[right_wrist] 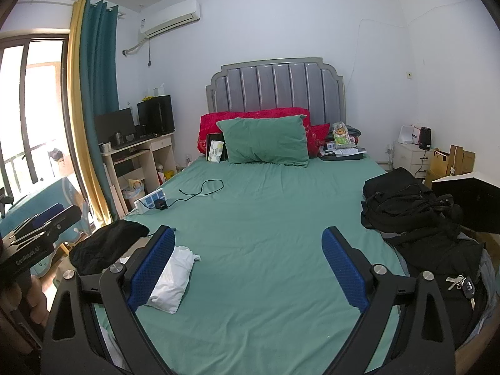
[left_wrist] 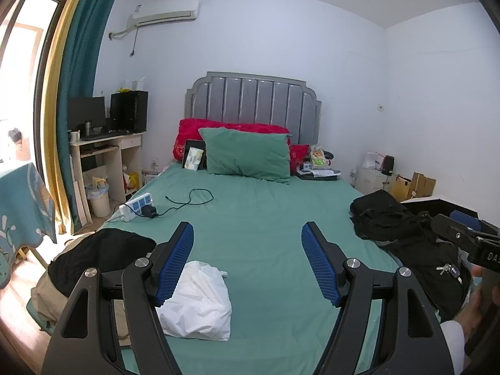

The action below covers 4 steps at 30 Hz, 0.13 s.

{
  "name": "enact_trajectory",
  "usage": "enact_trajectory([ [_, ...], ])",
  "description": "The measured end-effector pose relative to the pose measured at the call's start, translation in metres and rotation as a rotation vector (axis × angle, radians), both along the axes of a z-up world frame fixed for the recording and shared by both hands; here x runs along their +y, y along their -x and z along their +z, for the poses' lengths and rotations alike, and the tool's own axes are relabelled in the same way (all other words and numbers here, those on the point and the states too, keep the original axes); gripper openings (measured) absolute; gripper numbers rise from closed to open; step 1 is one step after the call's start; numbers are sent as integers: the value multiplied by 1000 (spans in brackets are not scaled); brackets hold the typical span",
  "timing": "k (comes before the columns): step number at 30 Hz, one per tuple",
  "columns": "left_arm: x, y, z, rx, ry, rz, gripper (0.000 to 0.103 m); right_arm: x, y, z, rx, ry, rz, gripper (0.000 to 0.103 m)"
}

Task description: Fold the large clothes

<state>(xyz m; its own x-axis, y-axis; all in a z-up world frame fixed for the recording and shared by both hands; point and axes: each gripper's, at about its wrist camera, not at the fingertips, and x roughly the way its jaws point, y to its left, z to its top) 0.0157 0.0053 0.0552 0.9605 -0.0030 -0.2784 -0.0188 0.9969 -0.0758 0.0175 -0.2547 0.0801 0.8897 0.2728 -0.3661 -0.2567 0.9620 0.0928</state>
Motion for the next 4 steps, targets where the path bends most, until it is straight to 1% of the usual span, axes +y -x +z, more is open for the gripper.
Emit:
enact_trajectory([
  [4,1,1,-1,-8,0,-15,75,1,0,0,2,1,0,94],
])
